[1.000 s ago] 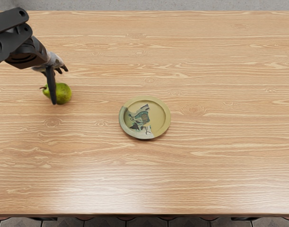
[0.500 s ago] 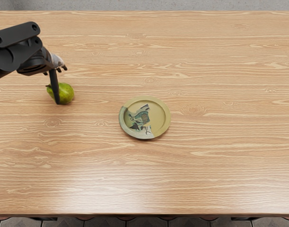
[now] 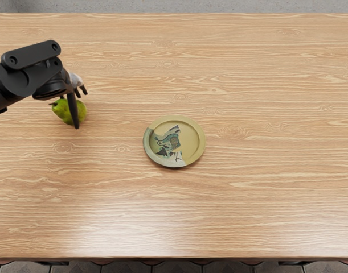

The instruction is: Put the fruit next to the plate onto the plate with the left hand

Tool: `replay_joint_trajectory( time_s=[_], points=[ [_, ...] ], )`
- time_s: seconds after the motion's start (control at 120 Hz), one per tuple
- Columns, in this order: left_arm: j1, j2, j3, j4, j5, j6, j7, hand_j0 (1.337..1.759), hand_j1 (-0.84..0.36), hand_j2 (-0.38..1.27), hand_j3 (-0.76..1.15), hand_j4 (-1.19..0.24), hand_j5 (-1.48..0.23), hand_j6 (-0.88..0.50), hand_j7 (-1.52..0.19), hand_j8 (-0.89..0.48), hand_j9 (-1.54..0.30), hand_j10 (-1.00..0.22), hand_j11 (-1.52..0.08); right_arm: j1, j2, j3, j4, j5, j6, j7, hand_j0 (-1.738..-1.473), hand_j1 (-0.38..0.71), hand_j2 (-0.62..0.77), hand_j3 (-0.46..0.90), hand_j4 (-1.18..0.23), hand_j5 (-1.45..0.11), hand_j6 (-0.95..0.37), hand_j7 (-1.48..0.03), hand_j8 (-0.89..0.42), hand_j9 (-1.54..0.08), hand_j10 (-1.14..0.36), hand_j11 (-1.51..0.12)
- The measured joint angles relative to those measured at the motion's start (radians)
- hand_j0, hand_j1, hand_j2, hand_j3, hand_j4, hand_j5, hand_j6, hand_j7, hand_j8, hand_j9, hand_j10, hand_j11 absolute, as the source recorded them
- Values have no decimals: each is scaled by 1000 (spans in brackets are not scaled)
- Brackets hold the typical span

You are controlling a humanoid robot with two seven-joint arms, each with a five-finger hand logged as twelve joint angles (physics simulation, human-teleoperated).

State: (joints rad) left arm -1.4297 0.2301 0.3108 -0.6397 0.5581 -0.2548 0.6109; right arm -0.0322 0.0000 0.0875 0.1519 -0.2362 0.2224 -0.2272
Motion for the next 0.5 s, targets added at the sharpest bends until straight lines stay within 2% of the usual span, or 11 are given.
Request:
replay_joint_trajectory(
  time_s=[0.5],
  points=[
    [14,-1,39,0,0,74,0,1658,-11,62,0,-303,-391,-304,-391,-304,-391,-303,-391,0,0,0,0,0,0,0,-1658,-322,-5,0,-22,-29,-22,-29,-22,-29,-22,-29]
  ],
)
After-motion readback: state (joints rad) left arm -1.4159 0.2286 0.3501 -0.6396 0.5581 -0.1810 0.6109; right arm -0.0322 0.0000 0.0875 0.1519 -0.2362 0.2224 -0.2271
